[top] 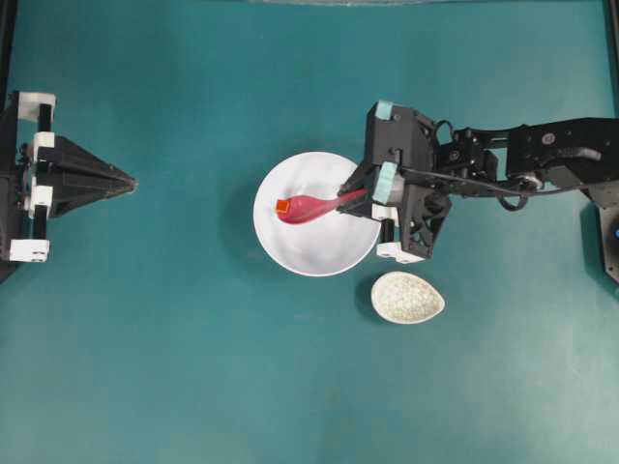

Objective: Grip the spoon and scoop the red block from the bowl with right arm.
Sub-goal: 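Lift the spoon with the red cube on it, pulling right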

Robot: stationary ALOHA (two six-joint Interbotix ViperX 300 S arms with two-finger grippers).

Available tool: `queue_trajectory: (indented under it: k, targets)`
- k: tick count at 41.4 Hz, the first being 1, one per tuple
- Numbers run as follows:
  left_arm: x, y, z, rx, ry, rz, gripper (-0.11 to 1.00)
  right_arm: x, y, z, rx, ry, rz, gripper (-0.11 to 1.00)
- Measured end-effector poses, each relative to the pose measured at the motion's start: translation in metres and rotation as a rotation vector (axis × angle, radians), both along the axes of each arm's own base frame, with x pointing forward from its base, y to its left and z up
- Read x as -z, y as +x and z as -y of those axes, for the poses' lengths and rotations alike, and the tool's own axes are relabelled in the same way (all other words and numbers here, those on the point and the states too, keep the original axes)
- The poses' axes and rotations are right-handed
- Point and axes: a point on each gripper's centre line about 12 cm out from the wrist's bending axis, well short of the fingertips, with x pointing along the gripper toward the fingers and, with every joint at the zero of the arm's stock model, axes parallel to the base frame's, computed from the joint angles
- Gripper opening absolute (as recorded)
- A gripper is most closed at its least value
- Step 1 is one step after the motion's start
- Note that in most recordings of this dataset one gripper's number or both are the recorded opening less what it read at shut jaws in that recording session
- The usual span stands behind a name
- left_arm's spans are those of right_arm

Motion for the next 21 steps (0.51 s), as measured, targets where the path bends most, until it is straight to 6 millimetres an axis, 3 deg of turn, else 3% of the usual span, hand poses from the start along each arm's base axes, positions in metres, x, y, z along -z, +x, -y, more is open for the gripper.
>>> queue_trajectory:
  k: [21]
  targets:
    - [0.0000, -0.0003, 0.0000, -0.002, -0.006, -0.001, 0.00, 0.0083, -0.0069, -0.0049, 0.043, 0.001, 0.134, 0.24]
